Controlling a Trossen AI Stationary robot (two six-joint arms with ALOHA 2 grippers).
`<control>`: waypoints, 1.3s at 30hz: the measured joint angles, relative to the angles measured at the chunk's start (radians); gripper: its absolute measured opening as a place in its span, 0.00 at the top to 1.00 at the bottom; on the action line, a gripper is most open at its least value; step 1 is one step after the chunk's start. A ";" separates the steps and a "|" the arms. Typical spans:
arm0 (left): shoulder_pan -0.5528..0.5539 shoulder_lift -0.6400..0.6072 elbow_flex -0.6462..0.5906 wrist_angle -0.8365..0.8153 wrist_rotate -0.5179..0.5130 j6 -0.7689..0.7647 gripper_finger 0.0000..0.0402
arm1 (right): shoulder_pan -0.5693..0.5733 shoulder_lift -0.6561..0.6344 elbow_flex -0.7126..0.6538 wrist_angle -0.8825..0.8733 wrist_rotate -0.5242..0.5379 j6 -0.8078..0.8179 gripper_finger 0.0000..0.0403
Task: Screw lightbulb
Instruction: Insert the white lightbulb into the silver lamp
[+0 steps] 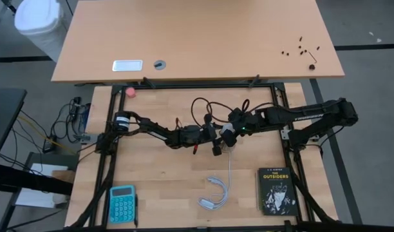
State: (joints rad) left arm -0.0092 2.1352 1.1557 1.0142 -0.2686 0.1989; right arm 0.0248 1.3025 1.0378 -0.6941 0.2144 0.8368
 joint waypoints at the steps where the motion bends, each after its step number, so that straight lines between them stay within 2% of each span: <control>1: -0.001 0.000 0.000 -0.001 0.004 -0.001 0.58 | -0.006 0.004 0.000 0.000 -0.005 0.001 0.08; 8: -0.013 0.000 0.000 -0.016 0.011 -0.001 0.58 | -0.029 0.023 0.005 -0.001 -0.075 -0.013 0.19; 16: -0.016 0.000 0.000 -0.035 0.011 -0.009 0.58 | -0.029 0.023 0.005 -0.004 -0.102 -0.018 0.33; 24: -0.014 0.000 0.000 -0.034 0.000 -0.028 0.58 | -0.029 0.022 0.005 -0.010 -0.102 -0.017 0.31; 39: -0.012 0.000 0.000 -0.042 -0.004 -0.022 0.58 | -0.033 0.022 0.005 -0.015 -0.114 -0.028 0.34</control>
State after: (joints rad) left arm -0.0208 2.1349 1.1557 0.9723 -0.2726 0.1768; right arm -0.0084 1.3247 1.0431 -0.7093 0.1006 0.8092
